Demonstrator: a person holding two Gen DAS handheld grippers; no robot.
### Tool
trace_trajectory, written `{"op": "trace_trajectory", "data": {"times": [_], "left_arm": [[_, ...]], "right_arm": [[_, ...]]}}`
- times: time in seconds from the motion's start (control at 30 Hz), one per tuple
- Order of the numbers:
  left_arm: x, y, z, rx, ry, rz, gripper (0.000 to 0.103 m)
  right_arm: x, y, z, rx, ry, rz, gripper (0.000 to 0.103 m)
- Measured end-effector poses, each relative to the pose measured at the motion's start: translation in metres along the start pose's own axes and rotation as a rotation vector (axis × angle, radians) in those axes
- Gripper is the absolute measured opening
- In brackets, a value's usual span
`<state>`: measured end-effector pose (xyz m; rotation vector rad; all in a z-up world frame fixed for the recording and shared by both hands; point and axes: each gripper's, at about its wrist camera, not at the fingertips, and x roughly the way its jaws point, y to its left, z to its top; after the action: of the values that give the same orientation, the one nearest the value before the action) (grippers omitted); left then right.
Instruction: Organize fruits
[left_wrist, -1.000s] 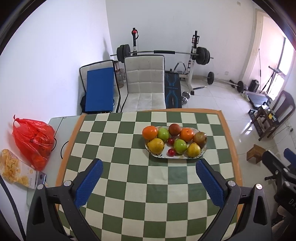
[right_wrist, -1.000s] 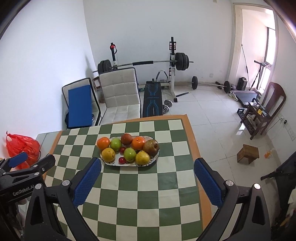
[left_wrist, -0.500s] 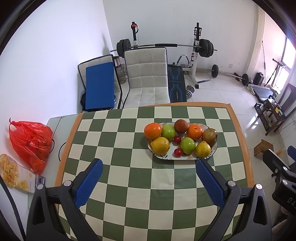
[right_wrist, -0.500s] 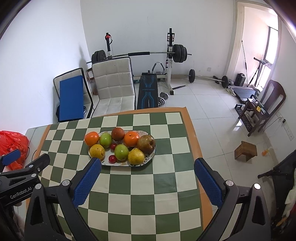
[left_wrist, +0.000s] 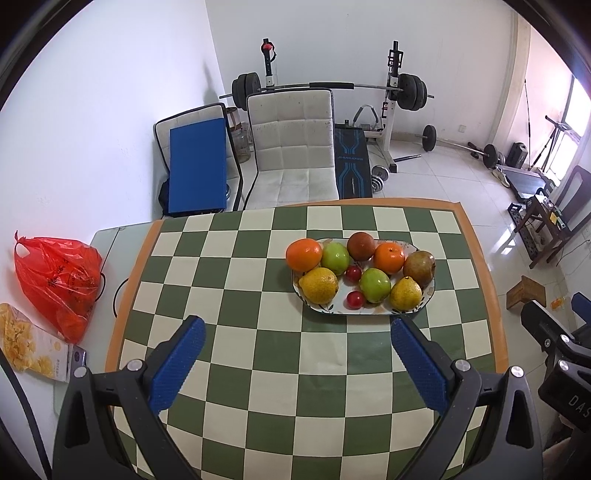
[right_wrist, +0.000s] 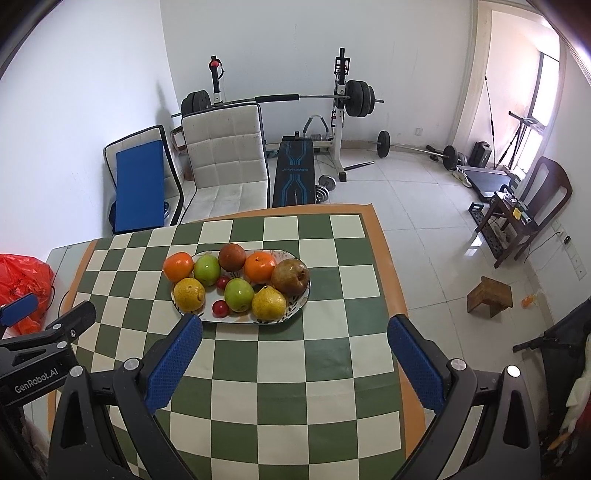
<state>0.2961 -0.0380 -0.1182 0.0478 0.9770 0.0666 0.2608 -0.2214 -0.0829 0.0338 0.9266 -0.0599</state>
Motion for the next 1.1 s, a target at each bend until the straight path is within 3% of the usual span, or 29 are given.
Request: {"op": "trace_trajectory", "data": {"times": [1.1], "left_arm": [[-0.007, -0.006, -0.009, -0.009, -0.005, 0.002, 0.103]], "right_arm": [[-0.011, -0.008, 0.002, -0.029, -0.005, 0.017, 0.102]]}}
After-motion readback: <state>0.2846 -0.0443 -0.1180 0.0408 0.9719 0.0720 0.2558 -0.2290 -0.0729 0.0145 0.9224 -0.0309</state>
